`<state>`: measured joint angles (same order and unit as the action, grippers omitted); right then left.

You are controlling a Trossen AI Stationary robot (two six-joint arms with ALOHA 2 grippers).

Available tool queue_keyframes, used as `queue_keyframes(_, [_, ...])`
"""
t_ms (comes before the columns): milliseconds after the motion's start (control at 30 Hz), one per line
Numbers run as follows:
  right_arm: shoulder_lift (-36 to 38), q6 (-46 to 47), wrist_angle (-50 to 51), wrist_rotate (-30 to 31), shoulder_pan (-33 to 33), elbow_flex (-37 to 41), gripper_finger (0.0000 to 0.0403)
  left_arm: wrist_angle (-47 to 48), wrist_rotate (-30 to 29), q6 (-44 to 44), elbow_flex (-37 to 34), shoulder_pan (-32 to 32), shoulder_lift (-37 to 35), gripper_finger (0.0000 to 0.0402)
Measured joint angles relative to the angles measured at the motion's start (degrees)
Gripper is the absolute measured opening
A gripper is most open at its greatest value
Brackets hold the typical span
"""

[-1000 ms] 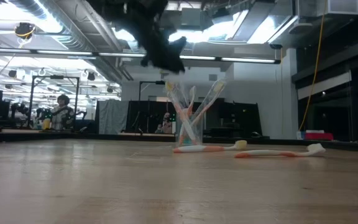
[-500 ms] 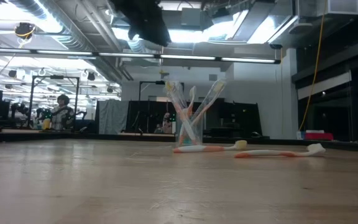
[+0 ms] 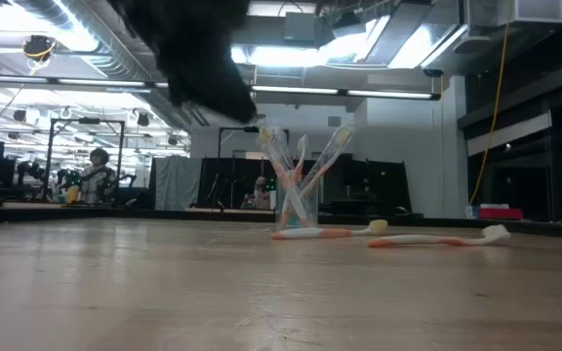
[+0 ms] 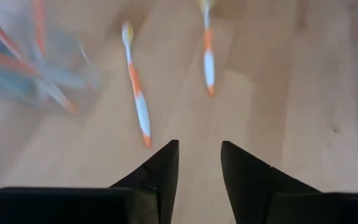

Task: Pick & Place toothbrushing station
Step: Put the orange toothbrush into the transparent organizer

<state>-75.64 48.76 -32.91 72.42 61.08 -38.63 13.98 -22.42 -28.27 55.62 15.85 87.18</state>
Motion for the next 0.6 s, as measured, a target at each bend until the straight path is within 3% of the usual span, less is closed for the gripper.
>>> queue_keyframes(133, [0.00,-0.08,-0.07,-0.03,0.01,0.00,0.0109,-0.55,2.44,-5.19,2.24,-1.59,7.88,0.0101])
queue_keyframes(267, [0.00,0.29,-0.88,-1.37,0.08,0.00,0.0109,-0.57,0.69,-6.26,4.13,-3.16,12.92,0.0095])
queue_keyframes(600, [0.00,1.81,-1.36,-3.04,0.33,-0.02,0.0109,-11.15,8.04,1.65,4.61,-10.65,19.12,0.0146])
